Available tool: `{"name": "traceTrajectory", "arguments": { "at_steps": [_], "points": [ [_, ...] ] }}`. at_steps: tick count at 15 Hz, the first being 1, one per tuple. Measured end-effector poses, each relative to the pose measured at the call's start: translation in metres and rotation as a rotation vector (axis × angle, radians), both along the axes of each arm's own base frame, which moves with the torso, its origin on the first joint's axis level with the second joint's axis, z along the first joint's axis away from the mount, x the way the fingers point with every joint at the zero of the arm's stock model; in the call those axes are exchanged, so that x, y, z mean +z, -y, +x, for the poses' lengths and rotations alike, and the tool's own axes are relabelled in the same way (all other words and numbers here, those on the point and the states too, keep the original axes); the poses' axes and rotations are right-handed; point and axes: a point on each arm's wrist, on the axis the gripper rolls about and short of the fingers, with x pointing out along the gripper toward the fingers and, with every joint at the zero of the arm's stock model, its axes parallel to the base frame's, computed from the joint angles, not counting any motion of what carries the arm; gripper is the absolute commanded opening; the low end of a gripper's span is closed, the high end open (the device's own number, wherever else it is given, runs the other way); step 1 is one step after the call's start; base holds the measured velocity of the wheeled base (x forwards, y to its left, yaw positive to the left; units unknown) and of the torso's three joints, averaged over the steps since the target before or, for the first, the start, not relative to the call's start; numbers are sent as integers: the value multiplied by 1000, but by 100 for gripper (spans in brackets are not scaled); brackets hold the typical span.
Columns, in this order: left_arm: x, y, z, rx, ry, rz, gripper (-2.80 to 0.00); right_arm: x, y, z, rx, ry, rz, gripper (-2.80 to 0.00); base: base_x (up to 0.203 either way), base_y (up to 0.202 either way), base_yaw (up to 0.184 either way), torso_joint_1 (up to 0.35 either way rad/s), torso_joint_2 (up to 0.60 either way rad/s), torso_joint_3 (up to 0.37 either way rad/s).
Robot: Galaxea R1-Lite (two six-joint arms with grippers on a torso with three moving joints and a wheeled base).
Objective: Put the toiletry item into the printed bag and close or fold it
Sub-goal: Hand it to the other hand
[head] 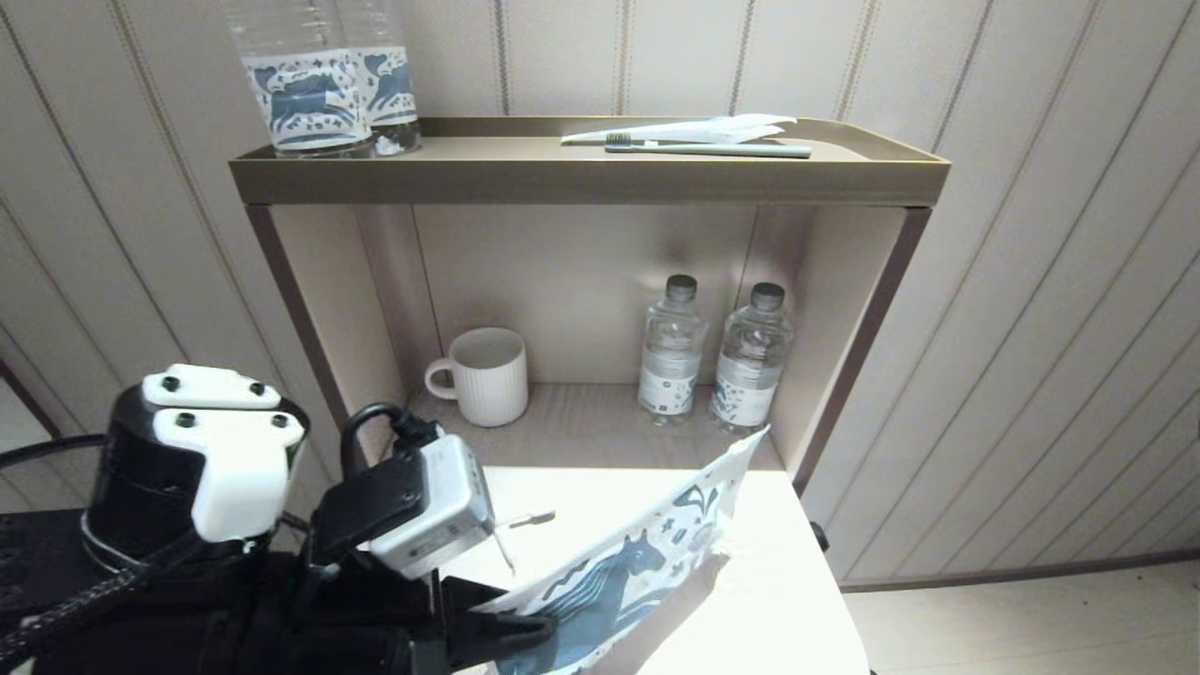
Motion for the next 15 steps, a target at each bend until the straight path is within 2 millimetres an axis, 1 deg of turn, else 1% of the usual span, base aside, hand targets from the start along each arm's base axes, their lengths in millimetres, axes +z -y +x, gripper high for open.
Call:
{"name": "traceTrajectory", "arguments": {
  "at_steps": [1, 3, 4, 6, 8, 10, 11, 13, 15],
  "points": [
    [4, -6, -6, -11, 13, 1, -280, 14, 0, 4, 15, -27, 6, -280, 0, 0, 0, 0, 0, 0],
    [11, -17, -17, -54, 30, -8, -280, 44, 2, 23, 59, -93, 24, -280, 0, 0, 0, 0, 0, 0],
    [14, -21, -21, -97, 42, -19, -280, 58, 2, 36, 100, -125, 31, -280, 0, 0, 0, 0, 0, 0],
    [19, -25, -26, -176, 69, -33, -280, 83, -1, 66, 247, -191, 33, -280, 0, 0, 0, 0, 0, 0],
    [20, -25, -28, -230, 84, -36, -280, 101, -12, 98, 411, -268, 16, -280, 0, 0, 0, 0, 0, 0],
    [18, -23, -27, -282, 105, -27, -280, 107, -30, 125, 543, -346, -25, -280, 0, 0, 0, 0, 0, 0],
    [15, -21, -25, -304, 120, -5, -280, 107, -41, 138, 598, -380, -60, -280, 0, 0, 0, 0, 0, 0],
    [13, -16, -20, -331, 116, 33, -280, 102, -60, 155, 700, -421, -158, -280, 0, 0, 0, 0, 0, 0],
    [12, -9, -14, -347, 120, 48, -280, 94, -71, 166, 803, -445, -226, -280, 0, 0, 0, 0, 0, 0]
  ]
}}
